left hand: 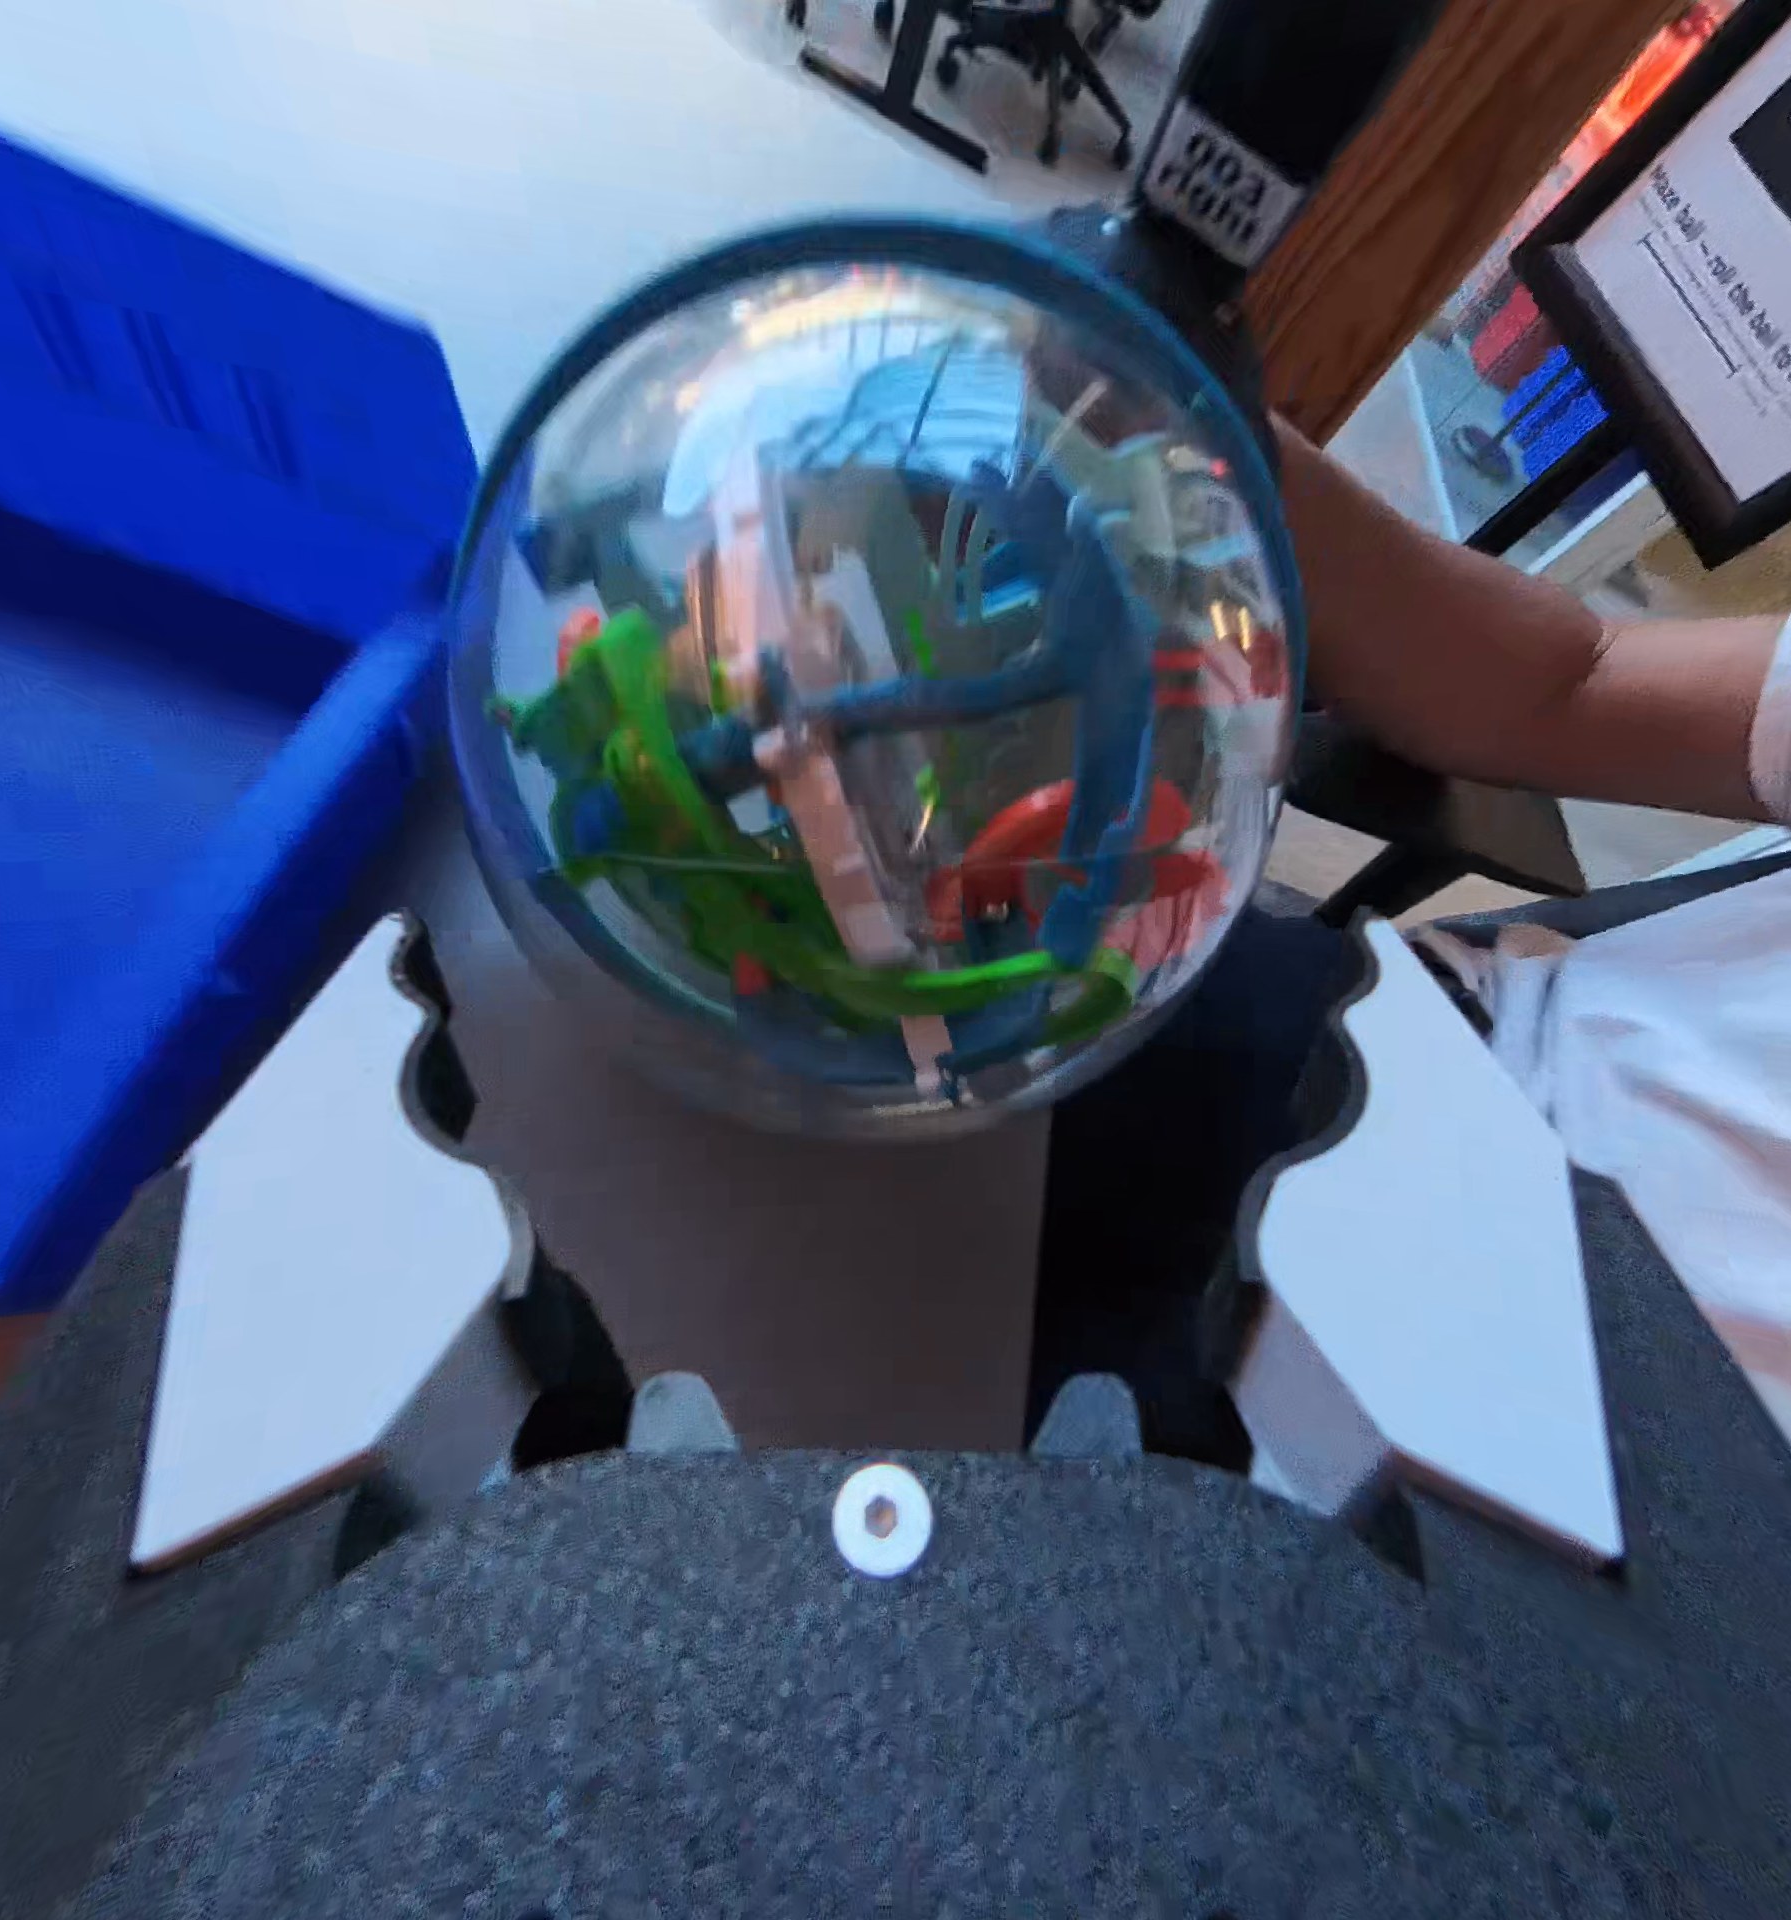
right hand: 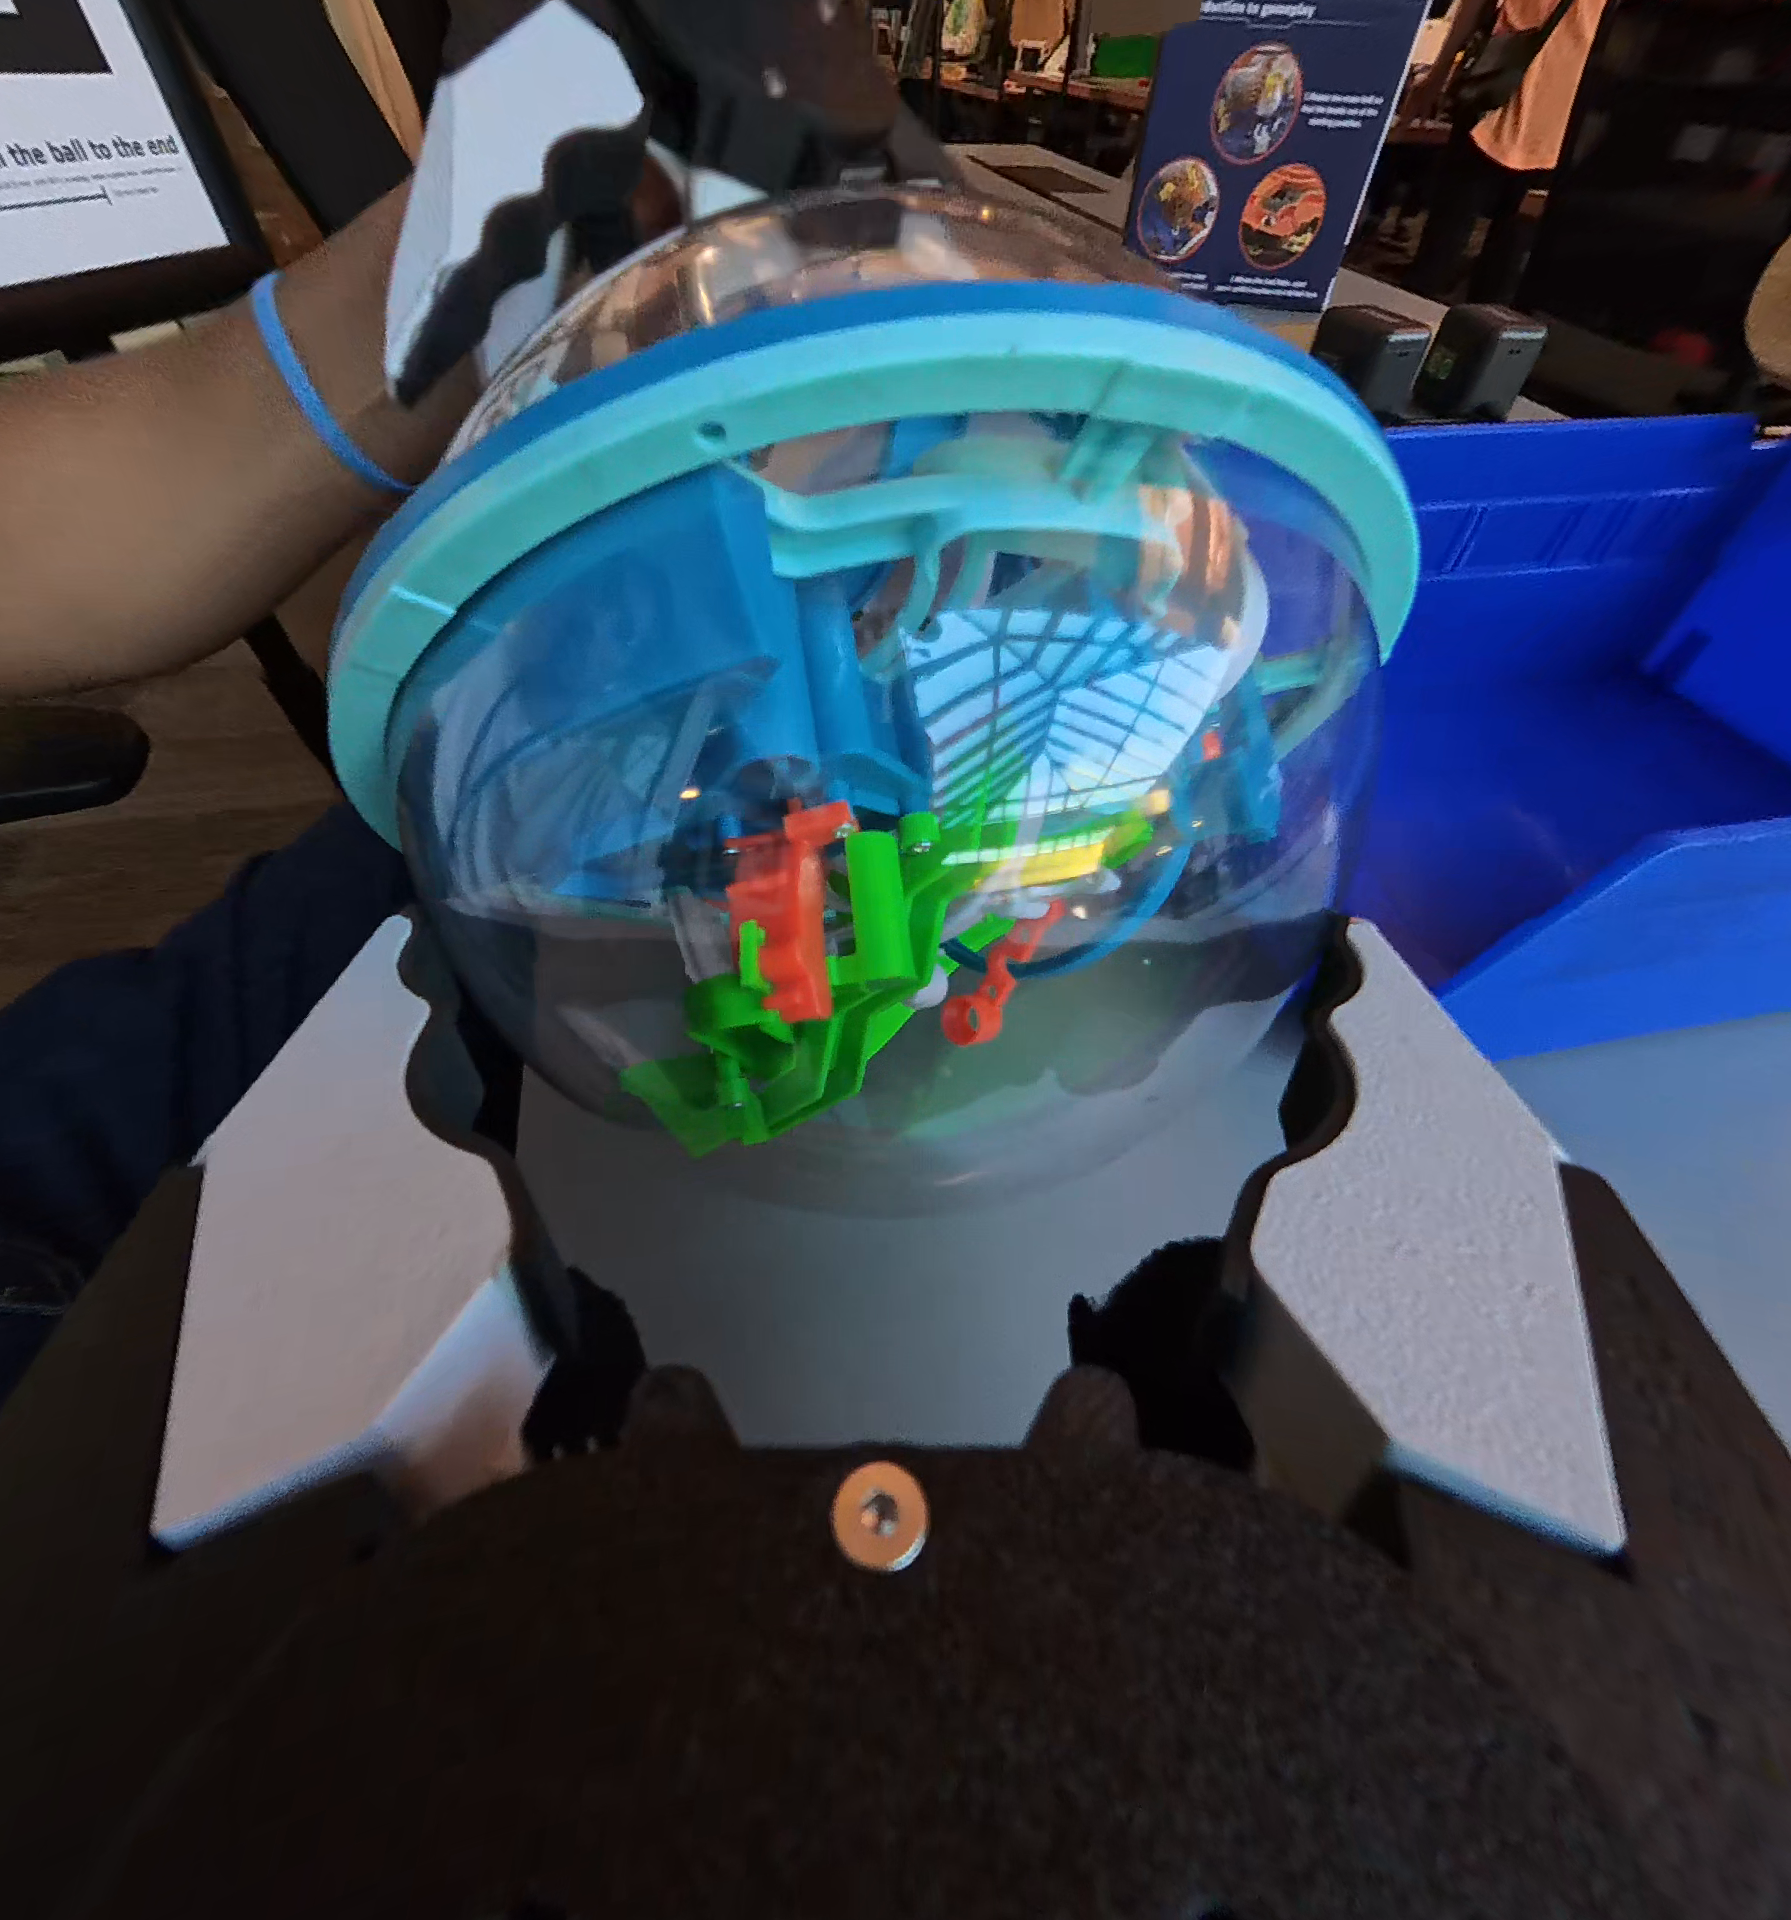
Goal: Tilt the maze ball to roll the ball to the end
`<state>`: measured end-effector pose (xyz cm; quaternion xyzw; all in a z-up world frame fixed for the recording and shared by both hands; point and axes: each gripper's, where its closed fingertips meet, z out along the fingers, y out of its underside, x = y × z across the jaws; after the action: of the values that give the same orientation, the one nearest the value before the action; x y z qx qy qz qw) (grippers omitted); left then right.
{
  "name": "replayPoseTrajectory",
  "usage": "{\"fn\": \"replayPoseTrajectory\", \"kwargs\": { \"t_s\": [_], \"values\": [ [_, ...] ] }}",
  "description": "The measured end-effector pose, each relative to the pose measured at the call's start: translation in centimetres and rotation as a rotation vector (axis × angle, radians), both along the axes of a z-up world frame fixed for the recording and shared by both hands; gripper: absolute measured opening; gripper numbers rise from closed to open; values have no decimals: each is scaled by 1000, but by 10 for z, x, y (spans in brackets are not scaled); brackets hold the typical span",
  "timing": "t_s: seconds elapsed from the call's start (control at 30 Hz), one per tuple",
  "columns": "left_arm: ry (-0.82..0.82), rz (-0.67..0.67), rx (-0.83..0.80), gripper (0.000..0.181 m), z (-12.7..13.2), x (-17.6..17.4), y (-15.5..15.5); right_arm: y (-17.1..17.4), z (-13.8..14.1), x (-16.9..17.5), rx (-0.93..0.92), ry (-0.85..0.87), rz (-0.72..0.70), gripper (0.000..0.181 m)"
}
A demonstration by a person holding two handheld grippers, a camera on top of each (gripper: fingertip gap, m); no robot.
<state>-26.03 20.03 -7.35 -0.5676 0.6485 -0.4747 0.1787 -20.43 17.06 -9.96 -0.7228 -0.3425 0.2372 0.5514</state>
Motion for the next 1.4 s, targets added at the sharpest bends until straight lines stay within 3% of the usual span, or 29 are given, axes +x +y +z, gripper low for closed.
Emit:
{"fn": "replayPoseTrajectory", "kwargs": {
  "t_s": [0.07, 0.13, 0.27, 0.47, 0.6, 0.8, 1.03, 1.4],
  "values": [
    [37, -70, 44, 159, 1, 8, -1, 2, 2, -2, 5, 7, 20, 154],
    [160, -126, 56, 158, -14, 13, -3, 5, 2, -5, 4, 13, 33, 154],
    [216, -120, 4, 159, -18, 16, 3, 3, 5, 4, -7, 57, 18, 146],
    [79, -70, -216, 158, -12, 15, 5, 2, -34, 17, -85, -123, -120, 154],
    [-4, -102, -330, 159, -9, 6, 2, 0, -32, -17, -110, -77, 35, 151],
    [-8, -239, -301, 158, -17, -22, -23, -18, -4, -33, -48, -104, 121, 151],
    [-45, -226, -250, 158, -16, -18, -27, -22, -6, -28, -17, -160, 118, 151],
    [75, -69, -555, 158, -13, -3, -29, -26, -6, -19, -216, 155, 200, 154]
  ]
}}
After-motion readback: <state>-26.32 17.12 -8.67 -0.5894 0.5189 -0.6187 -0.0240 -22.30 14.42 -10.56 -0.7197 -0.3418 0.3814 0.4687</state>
